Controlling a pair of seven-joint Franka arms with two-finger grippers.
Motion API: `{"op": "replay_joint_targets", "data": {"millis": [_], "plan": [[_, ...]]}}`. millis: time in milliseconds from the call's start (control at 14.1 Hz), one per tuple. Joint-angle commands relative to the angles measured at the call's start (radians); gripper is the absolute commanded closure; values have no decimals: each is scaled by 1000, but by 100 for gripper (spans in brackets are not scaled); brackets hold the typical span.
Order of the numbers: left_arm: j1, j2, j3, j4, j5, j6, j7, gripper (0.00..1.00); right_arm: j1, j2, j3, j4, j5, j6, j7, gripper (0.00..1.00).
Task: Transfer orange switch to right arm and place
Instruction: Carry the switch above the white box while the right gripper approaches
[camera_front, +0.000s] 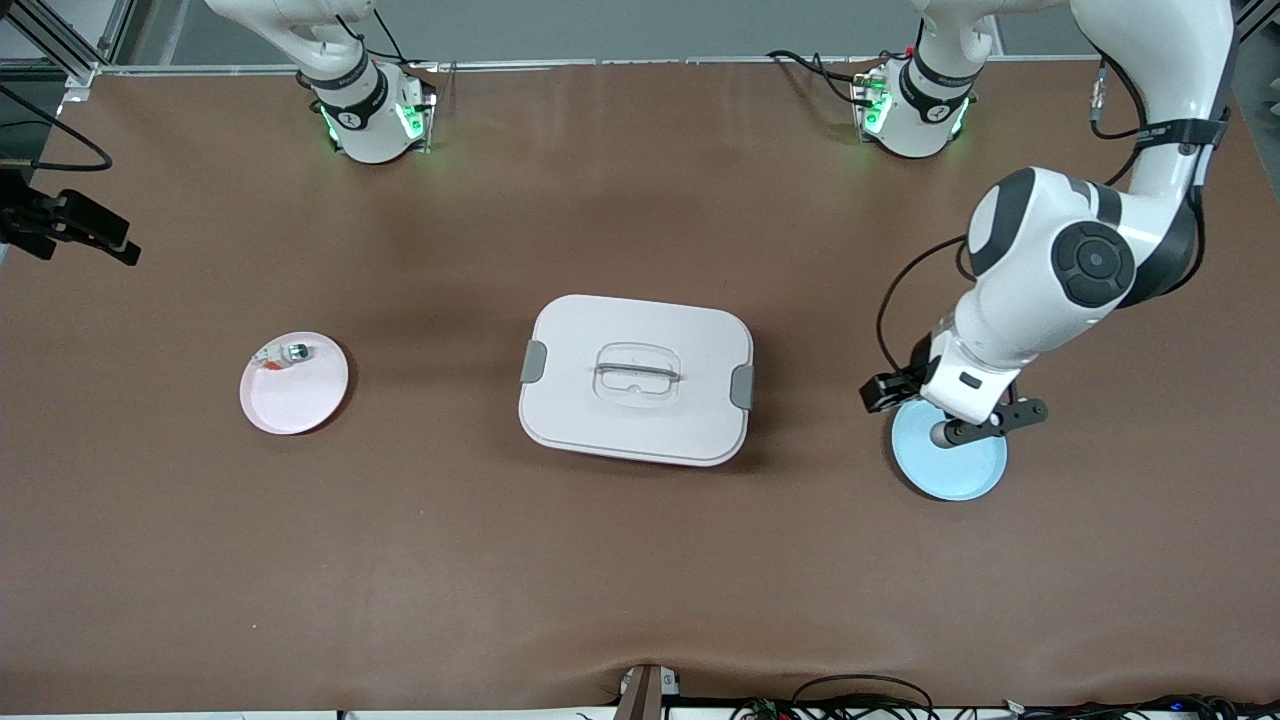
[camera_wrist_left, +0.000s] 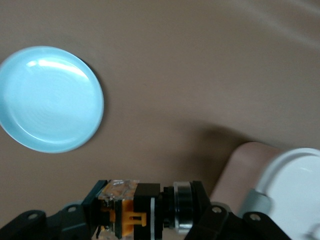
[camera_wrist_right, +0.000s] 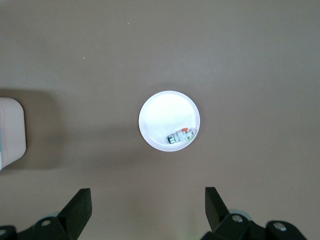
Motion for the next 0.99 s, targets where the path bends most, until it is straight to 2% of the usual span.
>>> {"op": "replay_joint_targets", "data": {"millis": [0,425,780,921], "plan": [[-61,36,-11,89,-65,-26,-213,100,-17,-14,10,-1,-12,-19,-9,0],[-258,150,-11,288,-107,-26,-687,100,-14,69,10,30,-12,-30,-10,0],[-399,234,-11,434,-146,-17,-954,100,-19,153,11,40,-12,-28,-9,0],[-436,246,-11,460,-147,-11,-1057,100,-23,198,10,56,-12,-30,-10,0]]}}
